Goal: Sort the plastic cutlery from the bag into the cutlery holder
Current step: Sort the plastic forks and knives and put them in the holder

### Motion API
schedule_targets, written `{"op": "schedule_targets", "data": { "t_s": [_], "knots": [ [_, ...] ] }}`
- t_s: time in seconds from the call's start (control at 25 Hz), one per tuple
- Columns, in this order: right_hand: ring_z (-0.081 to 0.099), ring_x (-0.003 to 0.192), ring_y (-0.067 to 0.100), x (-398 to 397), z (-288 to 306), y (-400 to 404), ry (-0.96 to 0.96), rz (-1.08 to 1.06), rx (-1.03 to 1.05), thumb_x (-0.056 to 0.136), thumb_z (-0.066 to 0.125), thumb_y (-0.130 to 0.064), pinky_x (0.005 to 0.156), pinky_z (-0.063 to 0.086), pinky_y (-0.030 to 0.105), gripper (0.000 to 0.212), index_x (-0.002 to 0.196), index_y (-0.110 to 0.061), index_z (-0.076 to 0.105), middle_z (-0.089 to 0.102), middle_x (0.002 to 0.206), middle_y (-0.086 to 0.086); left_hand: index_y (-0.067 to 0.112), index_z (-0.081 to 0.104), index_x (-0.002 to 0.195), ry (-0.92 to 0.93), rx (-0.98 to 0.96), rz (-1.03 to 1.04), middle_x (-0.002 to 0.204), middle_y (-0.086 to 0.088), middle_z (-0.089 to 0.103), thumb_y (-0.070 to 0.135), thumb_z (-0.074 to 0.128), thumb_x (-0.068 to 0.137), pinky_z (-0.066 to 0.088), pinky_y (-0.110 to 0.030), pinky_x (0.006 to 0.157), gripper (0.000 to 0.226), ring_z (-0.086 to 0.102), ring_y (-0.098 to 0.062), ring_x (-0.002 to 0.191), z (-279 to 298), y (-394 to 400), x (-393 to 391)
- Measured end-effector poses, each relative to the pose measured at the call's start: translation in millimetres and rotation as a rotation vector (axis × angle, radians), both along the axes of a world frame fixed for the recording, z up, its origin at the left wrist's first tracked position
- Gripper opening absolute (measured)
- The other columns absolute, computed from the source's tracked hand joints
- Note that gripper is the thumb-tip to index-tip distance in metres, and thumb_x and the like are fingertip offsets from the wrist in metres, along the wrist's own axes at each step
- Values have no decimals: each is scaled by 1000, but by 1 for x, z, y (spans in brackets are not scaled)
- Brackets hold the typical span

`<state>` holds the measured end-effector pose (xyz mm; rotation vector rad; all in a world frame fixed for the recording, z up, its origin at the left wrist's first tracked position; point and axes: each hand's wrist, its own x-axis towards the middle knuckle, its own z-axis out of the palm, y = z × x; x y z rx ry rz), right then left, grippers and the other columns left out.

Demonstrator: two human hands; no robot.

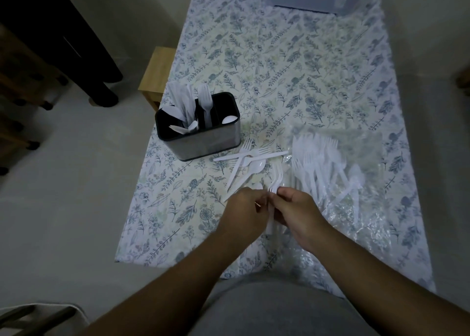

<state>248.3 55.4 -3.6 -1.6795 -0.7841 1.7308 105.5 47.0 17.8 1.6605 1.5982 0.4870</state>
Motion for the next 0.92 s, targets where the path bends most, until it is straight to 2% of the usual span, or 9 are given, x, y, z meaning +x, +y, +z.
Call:
{"op": "schedule_targets", "data": {
  "t_s": [0.08,0.16,0.24,0.32,0.36,0.52,0.68,0.84,0.92],
  "knots": [
    [70,87,32,1,-1,-1,13,17,-24,96,67,-14,92,57,47,25,98,10,66,67,106,36,13,77,97,-27,-51,24,86,2,70,8,60,89,44,-5,63,19,58,-3,69,-1,4,-3],
    [74,95,35,4,-2,-2,19,26,-64,94,69,-12,96,57,49,18,96,5,71,72,103,30,17,77,106,15,-48,33,91,9,66,12,61,91,41,0,64,22,58,4,74,-6,17,-13],
    [74,99,34,5,-1,-2,5,27,-89,93,70,-12,96,57,52,11,94,-2,76,77,98,21,16,74,101,97,7,134,96,4,66,13,63,93,42,-6,66,15,61,-3,78,-16,40,-26],
    [75,97,30,5,0,-2,5,19,-99,93,70,-11,95,58,48,10,94,-6,78,79,94,14,14,67,89,190,0,255,91,-3,68,16,66,92,50,-20,64,4,62,-13,76,-26,64,-41],
    [75,97,30,5,1,-2,11,9,-101,93,70,-10,94,59,48,9,93,-6,78,79,93,14,13,64,86,233,-32,277,86,-5,67,19,69,90,54,-29,65,9,63,-17,75,-31,72,-45],
    [75,97,28,7,6,2,22,-28,-105,94,69,-10,94,59,47,9,89,-10,77,79,95,14,12,63,92,328,-93,184,87,-5,69,20,72,87,58,-33,72,13,67,-22,80,-34,72,-46],
    [76,94,27,7,6,6,20,-55,-109,94,69,-10,95,58,47,8,90,-10,76,79,94,13,19,68,96,70,-251,335,83,1,72,20,75,83,57,-23,57,14,70,-14,68,-16,45,-49],
    [75,98,31,-3,8,6,34,-16,-104,94,69,-13,96,57,48,10,91,-8,78,78,98,17,9,75,100,-357,-504,545,87,-10,76,11,78,84,64,-34,74,17,75,-25,80,8,14,-45],
    [76,95,30,-8,11,5,95,-13,-109,94,68,-10,90,60,45,10,90,-5,76,79,95,15,9,76,102,-486,-554,540,88,-10,78,10,78,85,64,-35,76,18,76,-27,82,15,1,-38]
  ]
}}
